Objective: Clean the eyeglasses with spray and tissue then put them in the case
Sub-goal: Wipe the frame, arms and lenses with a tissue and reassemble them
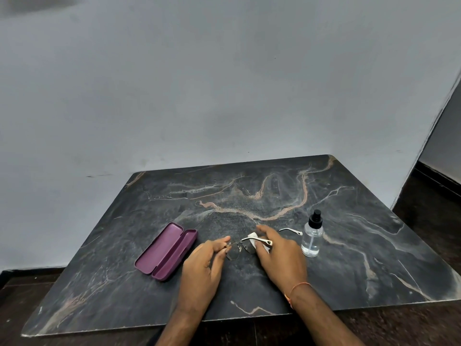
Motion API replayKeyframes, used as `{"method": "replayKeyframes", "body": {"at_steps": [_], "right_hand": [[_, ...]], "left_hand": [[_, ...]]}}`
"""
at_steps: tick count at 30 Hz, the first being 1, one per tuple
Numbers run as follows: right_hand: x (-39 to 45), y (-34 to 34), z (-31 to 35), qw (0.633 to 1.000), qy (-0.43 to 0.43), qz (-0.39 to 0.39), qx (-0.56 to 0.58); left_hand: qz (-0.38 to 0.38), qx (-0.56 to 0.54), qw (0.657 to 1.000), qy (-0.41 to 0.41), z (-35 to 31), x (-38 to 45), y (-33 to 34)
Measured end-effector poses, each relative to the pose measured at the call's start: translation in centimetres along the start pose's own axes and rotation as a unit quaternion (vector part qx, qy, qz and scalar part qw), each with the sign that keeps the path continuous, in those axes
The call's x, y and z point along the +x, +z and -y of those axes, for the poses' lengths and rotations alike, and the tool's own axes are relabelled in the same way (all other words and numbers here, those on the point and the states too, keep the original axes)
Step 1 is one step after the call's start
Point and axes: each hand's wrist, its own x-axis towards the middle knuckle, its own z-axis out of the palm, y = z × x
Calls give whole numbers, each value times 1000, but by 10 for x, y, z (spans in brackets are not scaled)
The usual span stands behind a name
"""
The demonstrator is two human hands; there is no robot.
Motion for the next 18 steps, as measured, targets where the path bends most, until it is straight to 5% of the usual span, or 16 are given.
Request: {"method": "replayKeyframes", "body": {"at_steps": [12,18], "right_hand": [[0,2,-2,991,-51,53,114],[1,-1,0,996,-48,24,65]], "left_hand": [[2,6,1000,-4,0,0,-1],[3,6,1000,1,-1,0,-1]]}}
